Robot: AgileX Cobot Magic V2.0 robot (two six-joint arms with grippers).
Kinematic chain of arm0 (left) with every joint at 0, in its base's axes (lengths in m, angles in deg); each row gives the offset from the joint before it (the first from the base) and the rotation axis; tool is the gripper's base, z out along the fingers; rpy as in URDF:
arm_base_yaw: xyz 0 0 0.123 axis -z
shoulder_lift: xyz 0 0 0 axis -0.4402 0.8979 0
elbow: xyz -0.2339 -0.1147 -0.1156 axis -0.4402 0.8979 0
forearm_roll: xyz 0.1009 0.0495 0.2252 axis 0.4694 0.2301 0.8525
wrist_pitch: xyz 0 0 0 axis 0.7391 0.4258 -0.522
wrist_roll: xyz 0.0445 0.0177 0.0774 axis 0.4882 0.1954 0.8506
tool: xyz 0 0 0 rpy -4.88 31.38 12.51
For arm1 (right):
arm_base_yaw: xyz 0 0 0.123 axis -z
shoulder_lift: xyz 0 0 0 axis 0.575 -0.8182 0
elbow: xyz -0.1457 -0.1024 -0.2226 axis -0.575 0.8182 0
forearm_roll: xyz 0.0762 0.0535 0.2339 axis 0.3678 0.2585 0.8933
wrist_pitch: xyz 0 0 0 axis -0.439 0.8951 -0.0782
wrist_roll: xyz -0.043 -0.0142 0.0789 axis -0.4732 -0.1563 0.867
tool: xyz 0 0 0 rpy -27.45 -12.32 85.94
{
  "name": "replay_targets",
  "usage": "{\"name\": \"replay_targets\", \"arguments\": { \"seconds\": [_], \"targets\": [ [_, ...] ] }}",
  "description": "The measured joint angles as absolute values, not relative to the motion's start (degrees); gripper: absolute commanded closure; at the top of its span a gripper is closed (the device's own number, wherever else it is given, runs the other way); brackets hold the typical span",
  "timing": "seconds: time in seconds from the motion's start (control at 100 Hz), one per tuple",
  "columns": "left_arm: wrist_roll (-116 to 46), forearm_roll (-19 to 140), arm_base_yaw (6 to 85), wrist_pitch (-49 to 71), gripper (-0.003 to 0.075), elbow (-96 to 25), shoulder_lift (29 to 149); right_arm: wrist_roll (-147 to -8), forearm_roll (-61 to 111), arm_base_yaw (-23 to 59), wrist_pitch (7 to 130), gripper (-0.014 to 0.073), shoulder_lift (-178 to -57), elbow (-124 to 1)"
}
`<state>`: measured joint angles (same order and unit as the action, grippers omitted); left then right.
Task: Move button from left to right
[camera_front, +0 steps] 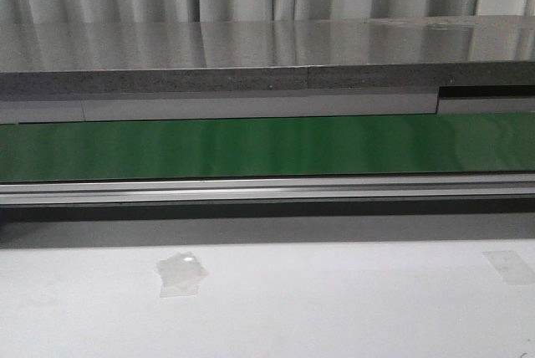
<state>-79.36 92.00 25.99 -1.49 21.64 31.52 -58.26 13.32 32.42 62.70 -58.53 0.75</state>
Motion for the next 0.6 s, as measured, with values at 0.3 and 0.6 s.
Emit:
{"name": "replay_targets", "arguments": {
  "seconds": [0.3, 0.6],
  "targets": [
    [-79.4, 92.0, 26.0, -1.5, 0.0740, 21.6, 31.5, -58.3, 13.3, 32.4, 62.7, 0.0662, -58.5, 0.8],
    [-79.4, 92.0, 26.0, -2.3, 0.0740, 21.6, 31.5, -58.3, 13.3, 32.4, 62.7, 0.0662, -58.5, 0.8]
  ]
}}
